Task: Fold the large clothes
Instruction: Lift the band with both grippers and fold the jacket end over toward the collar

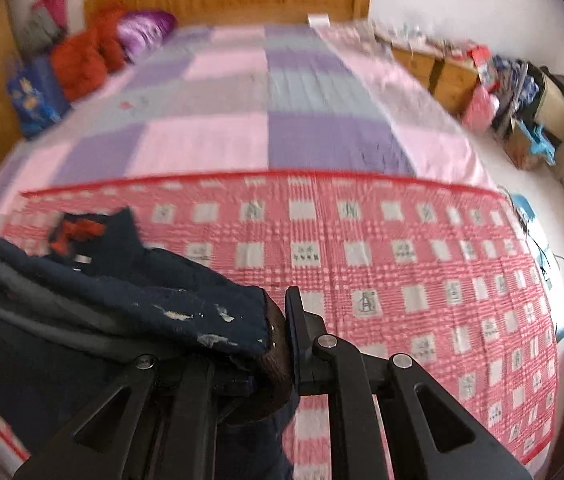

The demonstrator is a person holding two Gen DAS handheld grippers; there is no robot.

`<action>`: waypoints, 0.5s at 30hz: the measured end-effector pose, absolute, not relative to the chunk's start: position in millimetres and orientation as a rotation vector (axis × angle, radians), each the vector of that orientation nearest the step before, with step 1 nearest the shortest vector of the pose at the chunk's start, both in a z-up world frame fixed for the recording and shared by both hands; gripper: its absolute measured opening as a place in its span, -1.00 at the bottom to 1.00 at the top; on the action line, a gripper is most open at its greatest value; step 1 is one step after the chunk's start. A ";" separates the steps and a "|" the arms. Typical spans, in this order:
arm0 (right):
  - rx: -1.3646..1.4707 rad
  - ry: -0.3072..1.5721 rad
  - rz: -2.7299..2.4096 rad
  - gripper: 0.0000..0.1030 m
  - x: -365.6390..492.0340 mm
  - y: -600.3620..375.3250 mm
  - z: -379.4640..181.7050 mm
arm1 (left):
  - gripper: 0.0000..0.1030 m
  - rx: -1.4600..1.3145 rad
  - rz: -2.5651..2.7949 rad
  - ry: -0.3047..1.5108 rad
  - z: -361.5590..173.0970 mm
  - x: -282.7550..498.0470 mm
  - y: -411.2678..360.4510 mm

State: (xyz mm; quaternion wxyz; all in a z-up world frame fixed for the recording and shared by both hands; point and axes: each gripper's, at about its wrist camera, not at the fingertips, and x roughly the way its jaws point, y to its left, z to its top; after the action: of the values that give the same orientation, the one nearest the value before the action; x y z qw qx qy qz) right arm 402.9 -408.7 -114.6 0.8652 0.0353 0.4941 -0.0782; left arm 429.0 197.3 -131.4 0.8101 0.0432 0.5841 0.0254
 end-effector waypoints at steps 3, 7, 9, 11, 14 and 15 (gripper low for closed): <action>0.045 1.112 -0.201 -0.75 430.4 -410.3 -157.2 | -0.69 0.120 0.073 1.311 -174.6 455.6 190.7; 0.017 1.181 -0.232 -0.74 454.9 -408.6 -199.7 | -0.67 0.128 0.078 1.383 -222.3 479.2 181.8; -0.003 1.195 -0.243 -0.74 460.3 -406.6 -217.2 | -0.63 0.129 0.083 1.419 -242.1 485.6 179.0; -0.002 1.231 -0.251 -0.73 466.2 -406.0 -232.5 | -0.62 0.121 0.078 1.433 -252.2 490.0 175.5; 0.018 1.264 -0.244 -0.72 474.0 -408.9 -245.3 | -0.52 0.108 0.062 1.433 -254.4 491.9 175.5; 0.031 1.274 -0.236 -0.59 474.9 -409.8 -245.6 | -0.49 0.095 0.053 1.434 -251.8 493.2 177.5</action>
State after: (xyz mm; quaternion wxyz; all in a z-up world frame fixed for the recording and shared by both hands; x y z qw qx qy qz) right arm 474.9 -409.8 -245.6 0.7974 0.0145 0.5932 -0.1099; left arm 493.2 177.5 -251.8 0.7524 0.0434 0.6568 0.0244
